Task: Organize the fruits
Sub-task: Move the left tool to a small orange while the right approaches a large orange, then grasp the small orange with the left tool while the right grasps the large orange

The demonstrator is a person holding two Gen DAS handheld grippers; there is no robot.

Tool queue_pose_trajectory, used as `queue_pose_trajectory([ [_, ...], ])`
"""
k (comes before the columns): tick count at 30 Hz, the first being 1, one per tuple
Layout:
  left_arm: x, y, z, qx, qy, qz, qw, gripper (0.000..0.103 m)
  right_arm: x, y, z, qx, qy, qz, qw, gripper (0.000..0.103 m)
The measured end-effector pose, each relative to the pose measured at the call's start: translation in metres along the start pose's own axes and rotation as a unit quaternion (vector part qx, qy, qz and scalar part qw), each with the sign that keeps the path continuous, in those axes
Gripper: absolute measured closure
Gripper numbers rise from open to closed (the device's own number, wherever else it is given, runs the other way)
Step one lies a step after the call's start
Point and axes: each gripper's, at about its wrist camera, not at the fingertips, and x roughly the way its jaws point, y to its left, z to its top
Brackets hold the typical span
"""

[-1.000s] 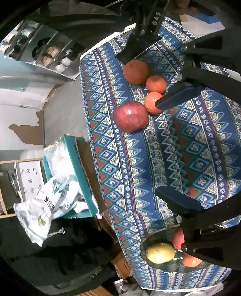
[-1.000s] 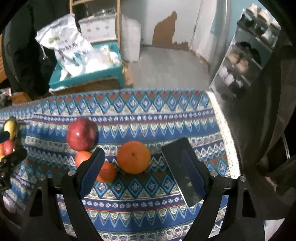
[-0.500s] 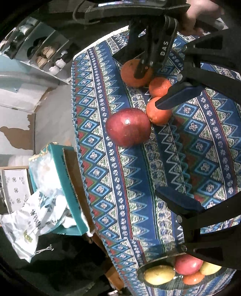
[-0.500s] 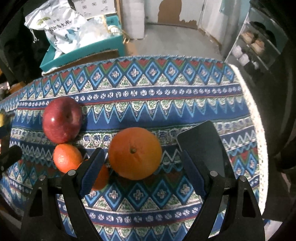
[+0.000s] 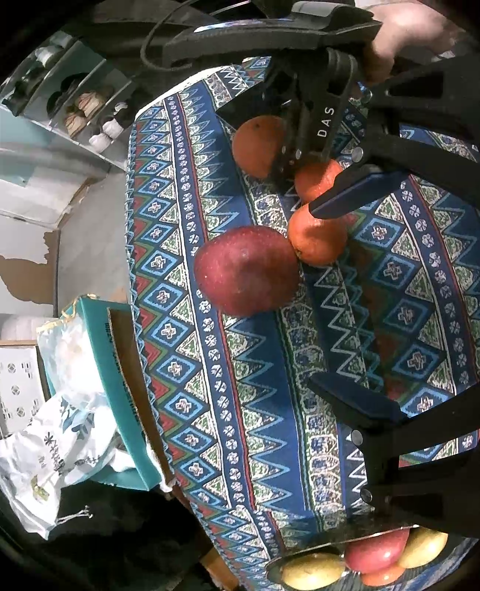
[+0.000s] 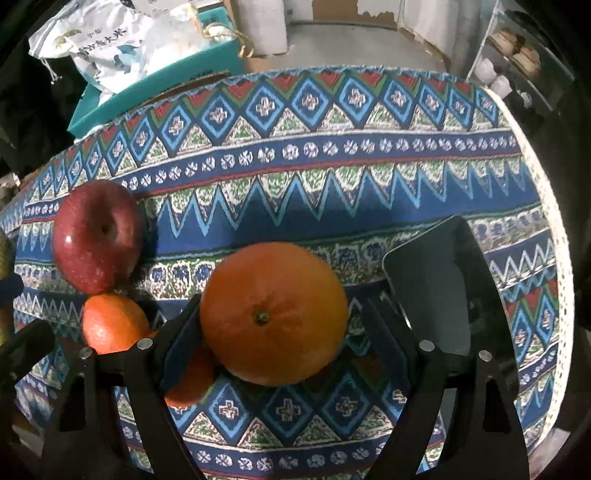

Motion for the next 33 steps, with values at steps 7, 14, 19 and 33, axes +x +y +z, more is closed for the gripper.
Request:
queue_pose_trajectory([
  [7,0.009,-0.008,-0.002,-0.011,0.009,-0.019,0.9997,0.017,-0.01,-0.003,-0.013,-0.006,-0.019,-0.021,1.0,0.034],
  [14,0.019,-0.02,-0.002,-0.019,0.016,-0.022,0.9995,0.017,-0.04,-0.022,-0.027,0.014,-0.038,-0.047,0.998,0.034],
  [19,0.031,-0.022,-0.002,-0.039,0.028,-0.031,0.9984,0.022,-0.066,-0.034,-0.036,0.029,-0.052,-0.047,0.997,0.034],
  [33,0.045,-0.023,-0.004,-0.076,0.037,-0.084,0.9929,0.052,-0.089,-0.031,-0.029,0.029,-0.079,-0.035,0.996,0.034],
])
